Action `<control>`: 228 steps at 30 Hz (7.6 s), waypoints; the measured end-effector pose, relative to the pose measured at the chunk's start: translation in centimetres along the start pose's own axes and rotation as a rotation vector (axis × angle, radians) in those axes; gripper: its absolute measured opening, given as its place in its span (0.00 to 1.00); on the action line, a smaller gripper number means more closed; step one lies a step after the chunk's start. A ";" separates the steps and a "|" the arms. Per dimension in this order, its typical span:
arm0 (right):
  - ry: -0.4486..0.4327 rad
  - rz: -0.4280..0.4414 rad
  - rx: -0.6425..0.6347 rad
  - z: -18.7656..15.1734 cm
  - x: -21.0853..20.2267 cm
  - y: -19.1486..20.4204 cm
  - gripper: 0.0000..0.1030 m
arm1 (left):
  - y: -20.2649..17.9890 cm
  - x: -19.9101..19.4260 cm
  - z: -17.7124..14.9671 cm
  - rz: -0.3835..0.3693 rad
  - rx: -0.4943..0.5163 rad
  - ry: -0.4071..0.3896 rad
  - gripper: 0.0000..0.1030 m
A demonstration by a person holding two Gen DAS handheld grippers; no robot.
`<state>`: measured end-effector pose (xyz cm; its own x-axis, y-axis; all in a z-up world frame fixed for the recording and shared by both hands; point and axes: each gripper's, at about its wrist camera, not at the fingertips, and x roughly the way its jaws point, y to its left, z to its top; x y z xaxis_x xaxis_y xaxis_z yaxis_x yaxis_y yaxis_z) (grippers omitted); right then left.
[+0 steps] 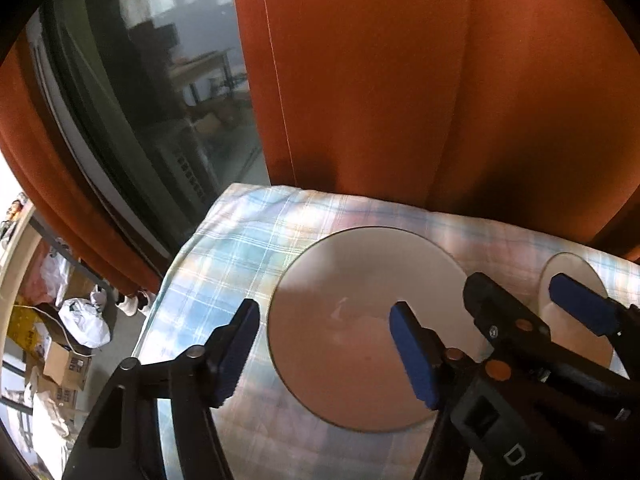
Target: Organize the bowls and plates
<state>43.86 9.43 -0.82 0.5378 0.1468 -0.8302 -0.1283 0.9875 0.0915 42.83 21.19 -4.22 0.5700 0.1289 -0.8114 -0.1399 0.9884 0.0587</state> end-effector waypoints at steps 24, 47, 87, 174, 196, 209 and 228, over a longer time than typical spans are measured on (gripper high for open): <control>0.069 -0.042 0.044 -0.3 4.4 2.2 0.30 | 1.9 4.3 0.2 -0.071 0.059 0.045 0.26; 0.026 -0.103 0.040 -1.0 -2.8 2.9 0.27 | 1.9 -2.6 -0.2 -0.149 0.079 -0.006 0.26; -0.094 -0.059 0.099 -14.3 -23.2 -12.5 0.27 | -13.3 -21.8 -14.0 -0.116 0.100 -0.101 0.27; -0.025 -0.174 0.176 -29.8 -26.4 -15.7 0.78 | -15.2 -24.3 -27.6 -0.301 0.248 -0.011 0.75; -0.182 -0.145 0.053 -18.6 -26.5 -9.3 0.80 | -9.8 -24.2 -16.7 -0.229 0.136 -0.173 0.75; -0.201 -0.129 -0.050 -8.8 -20.9 -10.6 0.80 | -12.4 -18.7 -8.5 -0.125 0.068 -0.193 0.70; -0.112 -0.086 0.031 -2.3 -6.5 -15.0 0.67 | -16.1 -5.7 -2.7 0.011 0.033 -0.117 0.50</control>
<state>40.36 -6.47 1.99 0.6359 0.0654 -0.7690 -0.0527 0.9978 0.0413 39.66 4.28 -2.06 0.6592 0.1461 -0.7376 -0.1212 0.9888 0.0875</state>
